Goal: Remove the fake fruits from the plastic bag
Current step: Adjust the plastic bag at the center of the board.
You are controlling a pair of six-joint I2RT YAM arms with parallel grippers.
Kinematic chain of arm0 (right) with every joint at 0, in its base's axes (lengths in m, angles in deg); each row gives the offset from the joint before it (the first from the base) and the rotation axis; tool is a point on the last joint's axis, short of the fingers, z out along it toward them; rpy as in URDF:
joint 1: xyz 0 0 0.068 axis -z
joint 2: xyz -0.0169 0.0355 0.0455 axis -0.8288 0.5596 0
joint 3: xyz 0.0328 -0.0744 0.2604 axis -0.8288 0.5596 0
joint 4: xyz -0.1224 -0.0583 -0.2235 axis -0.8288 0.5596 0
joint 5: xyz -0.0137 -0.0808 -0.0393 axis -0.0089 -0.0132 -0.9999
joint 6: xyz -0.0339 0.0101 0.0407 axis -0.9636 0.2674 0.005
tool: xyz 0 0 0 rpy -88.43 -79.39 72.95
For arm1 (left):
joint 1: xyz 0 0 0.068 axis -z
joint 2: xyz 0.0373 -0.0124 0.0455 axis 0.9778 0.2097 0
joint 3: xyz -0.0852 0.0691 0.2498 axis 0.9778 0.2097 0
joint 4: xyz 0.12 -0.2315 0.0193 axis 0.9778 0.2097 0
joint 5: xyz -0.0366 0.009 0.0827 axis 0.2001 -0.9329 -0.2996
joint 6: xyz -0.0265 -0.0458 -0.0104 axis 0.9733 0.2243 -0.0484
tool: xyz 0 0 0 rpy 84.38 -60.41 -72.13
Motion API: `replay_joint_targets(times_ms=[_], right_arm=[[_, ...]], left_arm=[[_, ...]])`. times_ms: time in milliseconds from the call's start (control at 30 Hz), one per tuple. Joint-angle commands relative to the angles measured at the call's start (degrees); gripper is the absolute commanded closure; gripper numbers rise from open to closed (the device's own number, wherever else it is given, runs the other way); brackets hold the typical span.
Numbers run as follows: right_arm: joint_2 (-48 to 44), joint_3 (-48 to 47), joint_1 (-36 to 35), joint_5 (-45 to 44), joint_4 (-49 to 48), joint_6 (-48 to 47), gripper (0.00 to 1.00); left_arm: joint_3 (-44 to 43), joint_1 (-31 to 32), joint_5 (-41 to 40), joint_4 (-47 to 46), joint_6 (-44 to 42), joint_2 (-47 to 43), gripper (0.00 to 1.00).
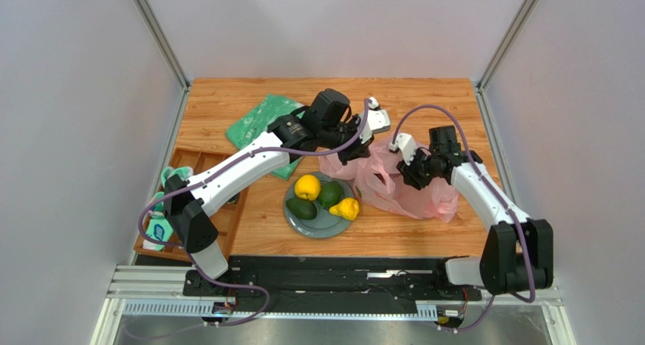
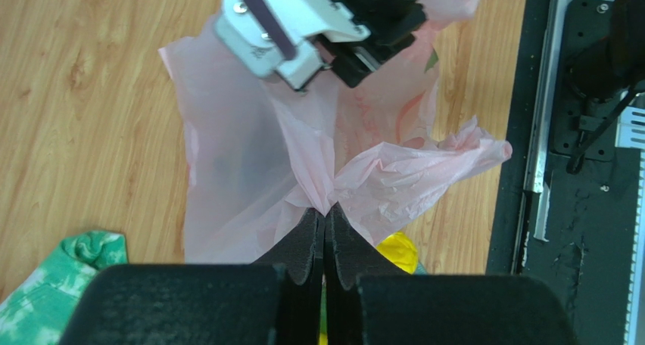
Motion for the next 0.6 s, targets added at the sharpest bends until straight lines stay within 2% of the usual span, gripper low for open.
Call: replay_joint_targets(times_ms=[0,33,133,433,467,567], right_arm=[[4.0,-3.7,0.0,-1.8,-12.0,6.9,0.58],[4.8,-3.8,0.0,-2.0,-14.6,7.5,0.51],[8.4,-4.6,0.0,-2.3,-17.7,8.8,0.41],[21.4,-13.4,0.0,-4.6,-20.6,15.5,0.27],[23.8,-14.6,0.0,-4.7,-20.4,16.0,0.22],[27.2,-18.9,0.0,-4.3,-19.7,17.1,0.19]], left_arm=[[-3.3,-0.1,4.7,0.5,1.4,-0.2,1.00],[-3.7,-0.1,5.6,0.5,1.2,0.1,1.00],[-5.3,-0.1,6.2,1.1,1.2,1.6,1.00],[-9.5,-0.7,11.4,3.6,1.5,6.1,1.00],[-9.6,-0.6,11.9,3.8,1.5,6.3,1.00],[-9.6,-0.6,14.7,3.9,1.5,6.7,1.00]])
